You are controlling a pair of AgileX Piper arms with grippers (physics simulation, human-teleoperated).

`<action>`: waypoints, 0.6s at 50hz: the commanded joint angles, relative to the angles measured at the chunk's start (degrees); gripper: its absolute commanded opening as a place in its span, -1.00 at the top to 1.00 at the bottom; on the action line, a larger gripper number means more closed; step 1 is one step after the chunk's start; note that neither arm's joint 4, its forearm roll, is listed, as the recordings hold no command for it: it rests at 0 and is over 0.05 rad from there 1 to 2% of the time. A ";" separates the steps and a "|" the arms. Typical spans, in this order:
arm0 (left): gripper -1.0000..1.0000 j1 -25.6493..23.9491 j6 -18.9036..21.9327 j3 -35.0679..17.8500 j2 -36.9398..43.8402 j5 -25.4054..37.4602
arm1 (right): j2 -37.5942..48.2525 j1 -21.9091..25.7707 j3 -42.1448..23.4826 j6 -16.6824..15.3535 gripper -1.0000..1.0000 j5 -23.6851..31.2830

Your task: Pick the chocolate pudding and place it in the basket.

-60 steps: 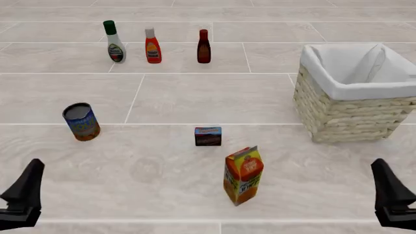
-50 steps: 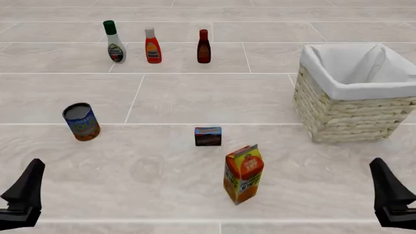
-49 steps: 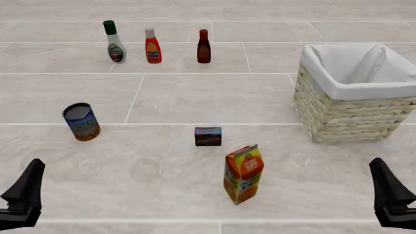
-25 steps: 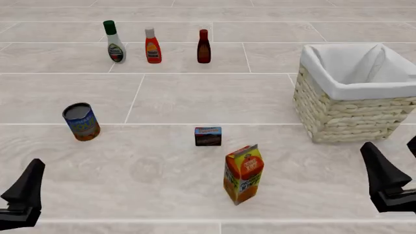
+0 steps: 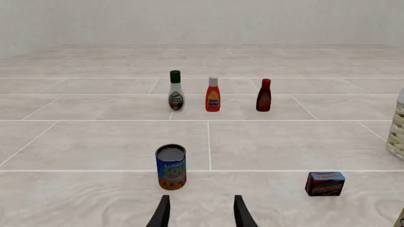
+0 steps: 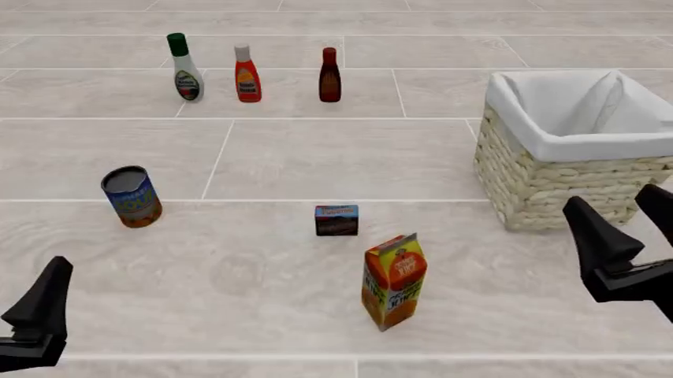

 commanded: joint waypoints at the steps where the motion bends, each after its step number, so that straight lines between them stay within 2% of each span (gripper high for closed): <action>1: -1.00 0.00 0.00 0.00 0.00 0.00 | 5.33 1.61 -2.13 0.36 -1.00 -2.02; 6: -1.00 0.00 0.00 0.00 0.00 0.00 | 11.16 2.69 -3.89 1.07 -1.00 -3.78; 16: -1.00 0.00 0.00 0.00 0.00 0.00 | 14.36 4.62 -6.50 0.23 -1.00 -3.81; 30: -1.00 0.00 0.00 0.00 0.00 0.00 | 21.30 6.80 -10.19 0.70 -1.00 -5.17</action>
